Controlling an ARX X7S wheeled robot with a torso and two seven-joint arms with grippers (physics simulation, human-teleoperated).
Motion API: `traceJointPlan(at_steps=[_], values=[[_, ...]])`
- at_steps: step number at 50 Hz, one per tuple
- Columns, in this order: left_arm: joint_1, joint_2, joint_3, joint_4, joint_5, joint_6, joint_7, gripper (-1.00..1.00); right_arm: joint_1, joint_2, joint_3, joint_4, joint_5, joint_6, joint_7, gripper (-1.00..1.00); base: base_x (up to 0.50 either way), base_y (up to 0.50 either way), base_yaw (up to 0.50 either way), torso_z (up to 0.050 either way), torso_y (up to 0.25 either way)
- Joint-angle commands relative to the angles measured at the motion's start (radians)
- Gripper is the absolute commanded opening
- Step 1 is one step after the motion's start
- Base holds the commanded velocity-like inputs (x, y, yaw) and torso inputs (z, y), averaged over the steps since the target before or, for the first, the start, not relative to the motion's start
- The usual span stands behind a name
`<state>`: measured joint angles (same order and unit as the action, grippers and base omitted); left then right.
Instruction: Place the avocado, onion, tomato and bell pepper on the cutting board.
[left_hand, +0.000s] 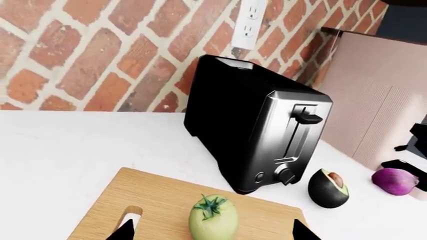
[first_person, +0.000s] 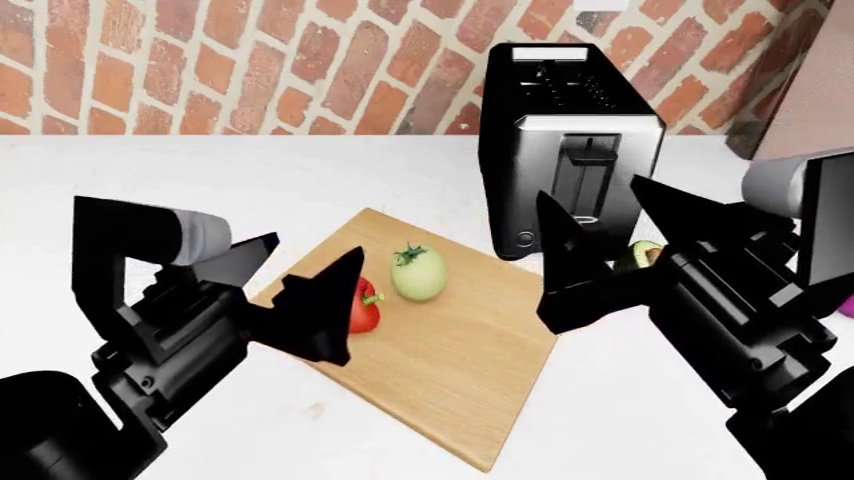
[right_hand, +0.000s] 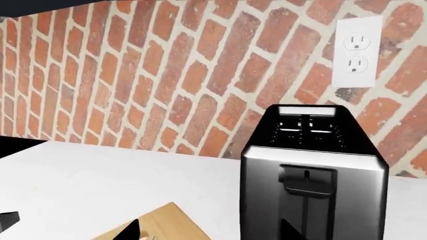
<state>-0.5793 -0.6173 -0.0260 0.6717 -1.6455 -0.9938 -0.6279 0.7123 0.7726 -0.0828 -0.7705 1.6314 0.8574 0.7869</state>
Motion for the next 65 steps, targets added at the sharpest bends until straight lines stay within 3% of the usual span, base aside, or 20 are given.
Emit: traceJointPlan(at_steps=[1, 19, 39, 65], values=[[0.027, -0.005, -0.023, 0.028, 0.004, 0.018, 0.005, 1.0, -0.03, 0.043, 0.024, -0.024, 0.039, -0.007, 0.045, 1.0, 0.0, 0.0, 0.0, 0.0, 0.0], [0.025, 0.001, -0.005, 0.02, 0.034, 0.019, 0.018, 1.0, -0.065, 0.129, 0.069, -0.017, 0.09, -0.012, 0.085, 1.0, 0.0, 0.0, 0.0, 0.0, 0.0], [0.02, -0.011, 0.001, 0.021, 0.016, 0.022, 0.014, 1.0, 0.101, 0.076, -0.148, 0.07, -0.068, 0.169, 0.085, 1.0, 0.0, 0.0, 0.0, 0.0, 0.0], [0.024, -0.022, 0.003, 0.015, 0.018, 0.031, 0.028, 1.0, 0.116, 0.111, -0.187, 0.134, -0.103, 0.21, 0.1, 1.0, 0.0, 0.0, 0.0, 0.0, 0.0]])
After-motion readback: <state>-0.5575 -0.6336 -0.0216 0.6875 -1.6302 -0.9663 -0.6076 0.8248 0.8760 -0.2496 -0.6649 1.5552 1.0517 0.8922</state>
